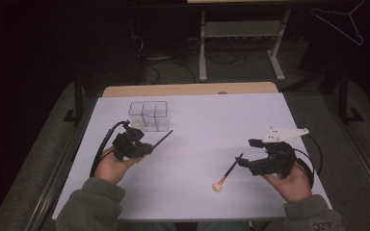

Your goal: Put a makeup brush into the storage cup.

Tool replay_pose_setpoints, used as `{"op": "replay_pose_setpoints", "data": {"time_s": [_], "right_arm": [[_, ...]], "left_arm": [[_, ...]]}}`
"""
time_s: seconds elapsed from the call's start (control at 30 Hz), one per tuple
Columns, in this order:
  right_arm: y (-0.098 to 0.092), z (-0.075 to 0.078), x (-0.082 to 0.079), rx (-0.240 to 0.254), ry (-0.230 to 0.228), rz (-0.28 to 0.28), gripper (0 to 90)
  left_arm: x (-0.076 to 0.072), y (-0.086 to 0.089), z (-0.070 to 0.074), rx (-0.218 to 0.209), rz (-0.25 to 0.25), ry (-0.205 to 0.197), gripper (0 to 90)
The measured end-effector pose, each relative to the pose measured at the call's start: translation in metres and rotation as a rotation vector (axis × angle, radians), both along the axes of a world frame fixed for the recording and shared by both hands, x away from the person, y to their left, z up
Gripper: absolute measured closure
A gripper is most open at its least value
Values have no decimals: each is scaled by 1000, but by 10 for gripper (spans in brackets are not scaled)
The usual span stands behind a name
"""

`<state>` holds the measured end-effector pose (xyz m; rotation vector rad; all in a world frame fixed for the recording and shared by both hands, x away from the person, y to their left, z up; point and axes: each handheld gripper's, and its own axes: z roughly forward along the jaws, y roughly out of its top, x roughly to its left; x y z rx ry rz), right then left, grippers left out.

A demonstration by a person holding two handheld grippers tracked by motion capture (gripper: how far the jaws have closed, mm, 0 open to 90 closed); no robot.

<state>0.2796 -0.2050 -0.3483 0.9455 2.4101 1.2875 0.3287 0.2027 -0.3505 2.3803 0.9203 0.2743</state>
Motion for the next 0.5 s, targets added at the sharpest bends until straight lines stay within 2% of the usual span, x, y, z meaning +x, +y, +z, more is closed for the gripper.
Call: {"op": "replay_pose_setpoints", "data": {"time_s": [0.1,0.2,0.33,0.4,0.5], "right_arm": [[8,5,2,8,3,24,209],[20,5,2,3,-5,51,217],[34,2,2,-11,8,85,219],[39,1,3,-14,10,100,220],[48,2,5,-1,13,133,224]], "left_arm": [[-10,1,6,-4,-22,-12,833],[-20,1,6,-30,-29,-25,833],[-30,2,-1,-41,-43,-22,833],[-34,2,-5,-24,-62,-17,832],[-39,-2,-12,-34,-83,-11,833]]}}
